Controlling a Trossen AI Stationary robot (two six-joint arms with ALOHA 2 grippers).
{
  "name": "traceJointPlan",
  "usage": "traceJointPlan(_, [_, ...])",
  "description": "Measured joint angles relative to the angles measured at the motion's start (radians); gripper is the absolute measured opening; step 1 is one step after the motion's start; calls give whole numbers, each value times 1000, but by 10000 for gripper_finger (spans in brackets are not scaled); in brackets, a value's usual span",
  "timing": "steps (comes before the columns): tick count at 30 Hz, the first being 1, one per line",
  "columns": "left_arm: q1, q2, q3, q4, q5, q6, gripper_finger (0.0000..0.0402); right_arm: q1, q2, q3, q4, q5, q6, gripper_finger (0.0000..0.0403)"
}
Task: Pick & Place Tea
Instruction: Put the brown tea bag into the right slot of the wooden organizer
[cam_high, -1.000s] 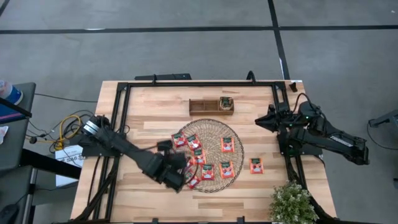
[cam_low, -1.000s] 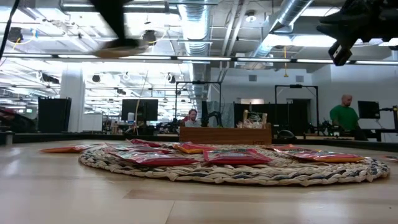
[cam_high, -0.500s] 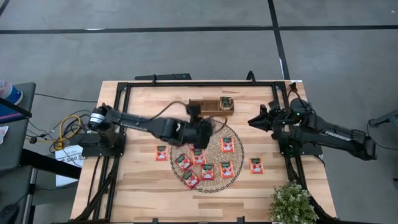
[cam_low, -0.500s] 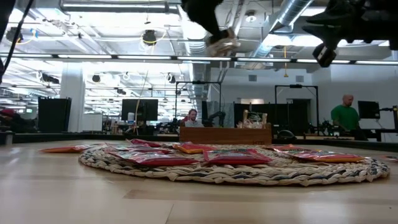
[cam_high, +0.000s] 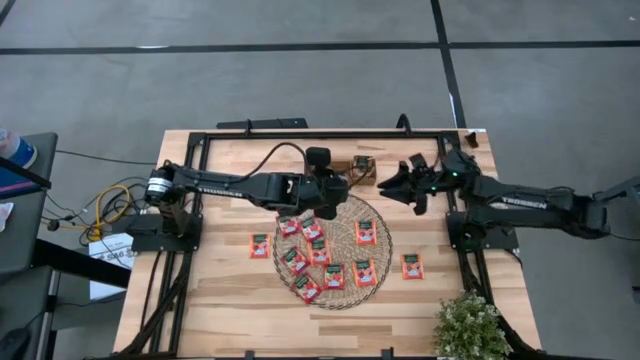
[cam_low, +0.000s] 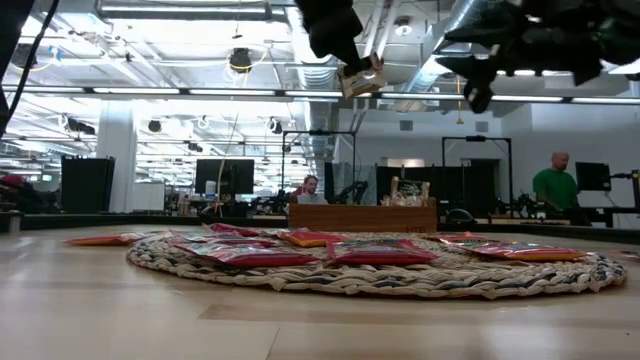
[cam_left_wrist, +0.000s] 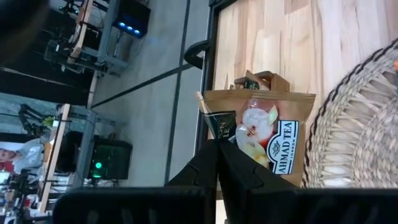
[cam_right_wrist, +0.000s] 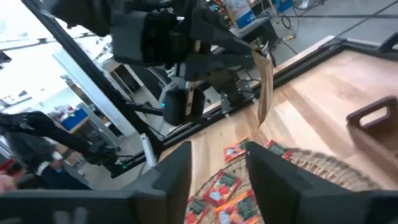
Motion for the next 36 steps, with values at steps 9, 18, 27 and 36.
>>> traceJointPlan(9, [12,0,0,3,1,4,0,-1,269,198,-4,65,-143,203])
traceJointPlan(18, [14,0,0,-1,-8,3,0,0,445,338,-58,62,-226,183])
traceJointPlan(27, [14,0,0,-16,6,-1,0,7,476,381,-65,86,-285,156])
traceJointPlan(36, [14,0,0,-15,7,-4,0,8,475,381,-100,87,-304,125])
